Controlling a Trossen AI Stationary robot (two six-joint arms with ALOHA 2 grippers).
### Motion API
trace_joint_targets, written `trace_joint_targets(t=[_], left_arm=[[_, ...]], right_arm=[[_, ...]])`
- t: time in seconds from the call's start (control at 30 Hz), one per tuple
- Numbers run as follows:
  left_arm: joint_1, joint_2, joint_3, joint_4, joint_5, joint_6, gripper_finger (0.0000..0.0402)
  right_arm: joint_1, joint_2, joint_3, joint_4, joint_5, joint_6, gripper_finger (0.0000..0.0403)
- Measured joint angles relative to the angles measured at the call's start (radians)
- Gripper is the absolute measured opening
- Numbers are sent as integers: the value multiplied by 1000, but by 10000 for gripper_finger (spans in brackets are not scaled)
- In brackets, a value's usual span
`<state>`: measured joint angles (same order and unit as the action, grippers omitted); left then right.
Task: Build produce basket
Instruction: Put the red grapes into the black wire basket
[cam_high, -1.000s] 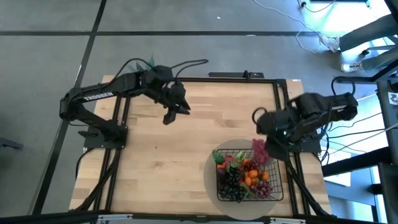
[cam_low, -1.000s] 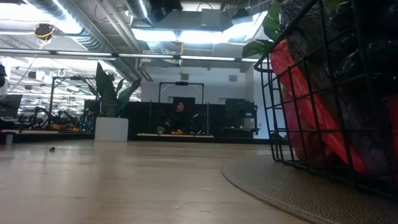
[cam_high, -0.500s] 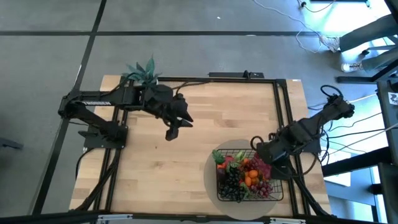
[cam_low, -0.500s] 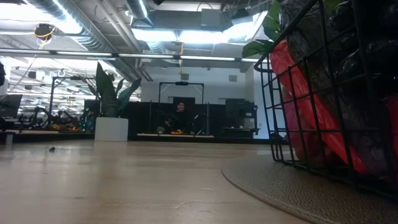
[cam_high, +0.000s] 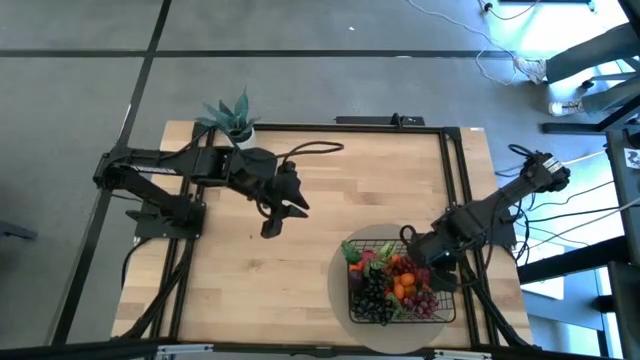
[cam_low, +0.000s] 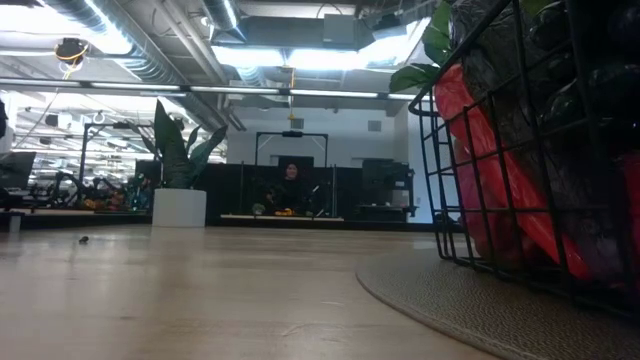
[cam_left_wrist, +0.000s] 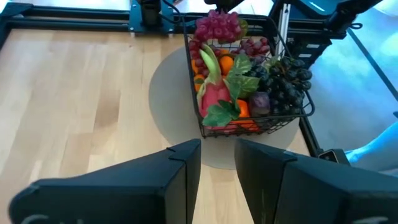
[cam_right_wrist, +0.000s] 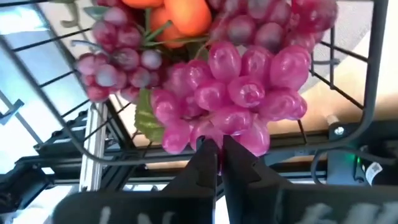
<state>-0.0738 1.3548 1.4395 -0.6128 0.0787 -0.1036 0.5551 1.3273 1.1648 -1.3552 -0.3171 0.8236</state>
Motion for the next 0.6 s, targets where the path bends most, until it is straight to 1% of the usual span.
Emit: trace_joint_targets(t=[0.23,0.3,0.5,0.53,0.6], left_arm=[[0,0,0,0,0,0,87],[0,0,0,-3,0,-2,87],[0,0,0,-7,0,-3,87],[0,0,0,-7,0,-3,87],[0,0,0,-7,1,-10,87]], right_arm=[[-4,0,-29,10,0,11,5],[-4,1,-29,14,0,19,16],[-4,1,-29,31,8,32,68],[-7,1,-29,31,-2,36,74],[-15,1,-29,31,-54,37,79]])
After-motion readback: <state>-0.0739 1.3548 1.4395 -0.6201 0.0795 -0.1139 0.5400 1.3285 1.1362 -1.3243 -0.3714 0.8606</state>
